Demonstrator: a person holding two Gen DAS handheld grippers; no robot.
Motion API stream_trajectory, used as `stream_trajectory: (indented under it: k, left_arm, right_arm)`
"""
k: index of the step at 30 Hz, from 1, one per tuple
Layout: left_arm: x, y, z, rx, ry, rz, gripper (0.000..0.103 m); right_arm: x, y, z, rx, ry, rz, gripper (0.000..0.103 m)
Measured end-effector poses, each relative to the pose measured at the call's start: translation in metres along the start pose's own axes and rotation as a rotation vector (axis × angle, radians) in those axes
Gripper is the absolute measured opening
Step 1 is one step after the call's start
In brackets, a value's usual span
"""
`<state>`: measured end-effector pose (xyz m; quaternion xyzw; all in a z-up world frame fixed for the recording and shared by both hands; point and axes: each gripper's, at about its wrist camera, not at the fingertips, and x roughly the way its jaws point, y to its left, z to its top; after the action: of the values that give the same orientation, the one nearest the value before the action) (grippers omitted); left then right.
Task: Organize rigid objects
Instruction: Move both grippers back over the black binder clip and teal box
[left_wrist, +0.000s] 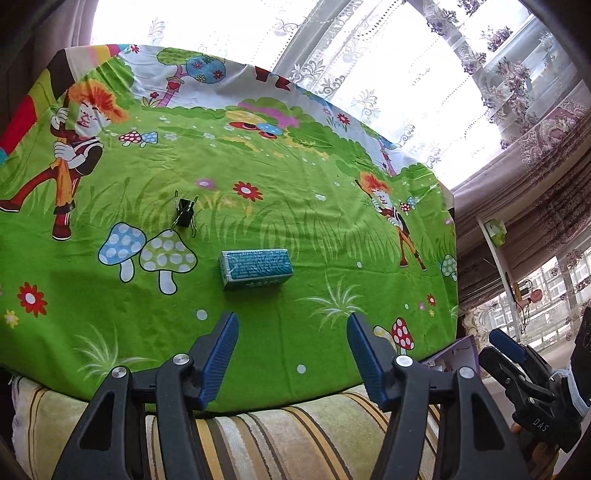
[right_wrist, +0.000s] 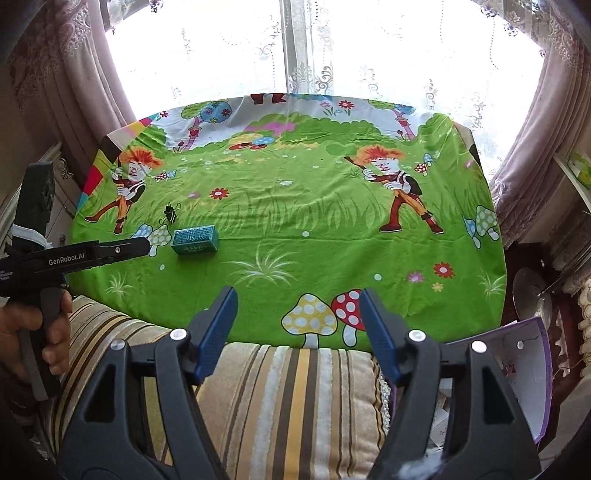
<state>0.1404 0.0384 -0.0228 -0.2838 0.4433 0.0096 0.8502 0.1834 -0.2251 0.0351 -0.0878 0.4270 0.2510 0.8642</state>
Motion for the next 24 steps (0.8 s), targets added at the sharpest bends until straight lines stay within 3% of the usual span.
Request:
stream_trajectory:
  k: [10, 17, 24]
  left_arm:
    - [0.002, 0.039, 0.026, -0.048, -0.013, 0.083, 0.060]
    - [0.022, 0.057, 0.045, -0.060, 0.012, 0.153, 0.055]
    - [0.044, 0.067, 0.058, -0.073, 0.038, 0.175, 0.054]
  right_arm:
    - [0.038, 0.045, 0.029, -0.070, 0.038, 0.056, 0.074]
    - [0.074, 0.071, 0.040, -0.079, 0.092, 0.100, 0.074]
    - [0.109, 0.089, 0.040, -0.081, 0.160, 0.133, 0.074]
